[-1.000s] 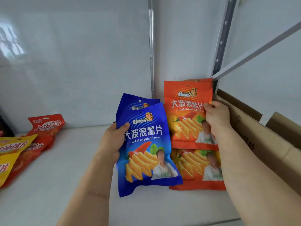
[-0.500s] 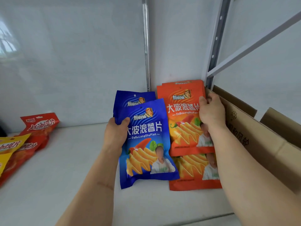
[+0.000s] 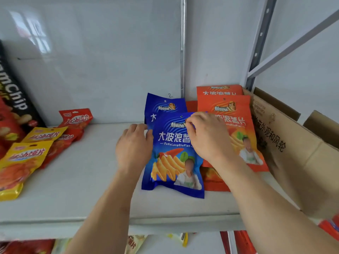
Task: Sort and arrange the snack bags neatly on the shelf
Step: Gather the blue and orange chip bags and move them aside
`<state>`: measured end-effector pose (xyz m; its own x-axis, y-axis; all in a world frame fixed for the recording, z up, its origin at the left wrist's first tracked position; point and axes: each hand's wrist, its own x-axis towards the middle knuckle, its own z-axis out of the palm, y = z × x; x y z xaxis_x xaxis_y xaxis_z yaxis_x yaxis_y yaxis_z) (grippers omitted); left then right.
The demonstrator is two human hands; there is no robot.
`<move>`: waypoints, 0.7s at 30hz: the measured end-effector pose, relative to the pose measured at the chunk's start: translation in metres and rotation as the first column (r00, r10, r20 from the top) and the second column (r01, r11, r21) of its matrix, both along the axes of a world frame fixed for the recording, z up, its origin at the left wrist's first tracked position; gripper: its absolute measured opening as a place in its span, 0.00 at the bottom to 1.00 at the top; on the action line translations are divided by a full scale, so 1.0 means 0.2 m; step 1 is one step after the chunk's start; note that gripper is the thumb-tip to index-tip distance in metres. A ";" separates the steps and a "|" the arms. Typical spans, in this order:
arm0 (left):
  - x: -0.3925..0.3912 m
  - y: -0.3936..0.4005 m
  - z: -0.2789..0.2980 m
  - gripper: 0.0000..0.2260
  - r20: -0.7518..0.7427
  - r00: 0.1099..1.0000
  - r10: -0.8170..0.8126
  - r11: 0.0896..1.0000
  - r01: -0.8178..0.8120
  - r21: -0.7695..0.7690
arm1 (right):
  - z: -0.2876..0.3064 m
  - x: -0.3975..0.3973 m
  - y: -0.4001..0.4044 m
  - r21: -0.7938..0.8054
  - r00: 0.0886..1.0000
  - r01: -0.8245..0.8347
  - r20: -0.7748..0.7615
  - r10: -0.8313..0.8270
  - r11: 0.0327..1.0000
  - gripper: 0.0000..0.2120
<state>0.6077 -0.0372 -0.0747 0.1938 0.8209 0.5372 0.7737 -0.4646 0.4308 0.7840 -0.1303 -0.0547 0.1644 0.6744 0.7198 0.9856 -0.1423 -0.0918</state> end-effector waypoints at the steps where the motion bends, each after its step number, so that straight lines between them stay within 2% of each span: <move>1: -0.04 -0.01 -0.01 0.13 -0.044 0.999 0.001 0.999 0.001 0.038 | -0.02 -0.05 0.00 -0.038 0.999 -0.027 0.038 0.028 0.999 0.09; 4: -0.19 -0.03 -0.04 0.10 -0.121 0.992 0.026 0.991 -0.009 0.133 | -0.07 -0.18 0.04 -0.129 0.993 -0.092 0.065 0.101 0.987 0.10; 8: -0.39 -0.08 -0.04 0.13 -0.210 0.974 0.080 0.992 -0.058 0.109 | -0.11 -0.38 0.10 -0.192 0.984 -0.162 0.042 0.173 0.968 0.10; 11: -0.53 -0.07 -0.04 0.14 -0.228 0.967 0.112 0.988 -0.084 0.132 | -0.12 -0.53 0.16 -0.197 0.974 -0.220 0.015 0.228 0.955 0.10; 15: -0.73 -0.03 -0.07 0.09 -0.223 0.964 0.146 0.976 -0.103 0.193 | -0.12 -0.70 0.25 -0.234 0.961 -0.273 -0.024 0.275 0.933 0.11; 21: -1.02 0.10 -0.08 0.06 -0.203 0.963 0.176 0.959 -0.122 0.256 | -0.09 -0.96 0.44 -0.301 0.969 -0.245 -0.066 0.237 0.922 0.14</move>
<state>0.4034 -0.0166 -0.0899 0.2156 0.7020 0.6787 0.9049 -0.4048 0.1313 0.5918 -0.0433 -0.0726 -0.0138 0.8818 0.4714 0.9912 0.0740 -0.1094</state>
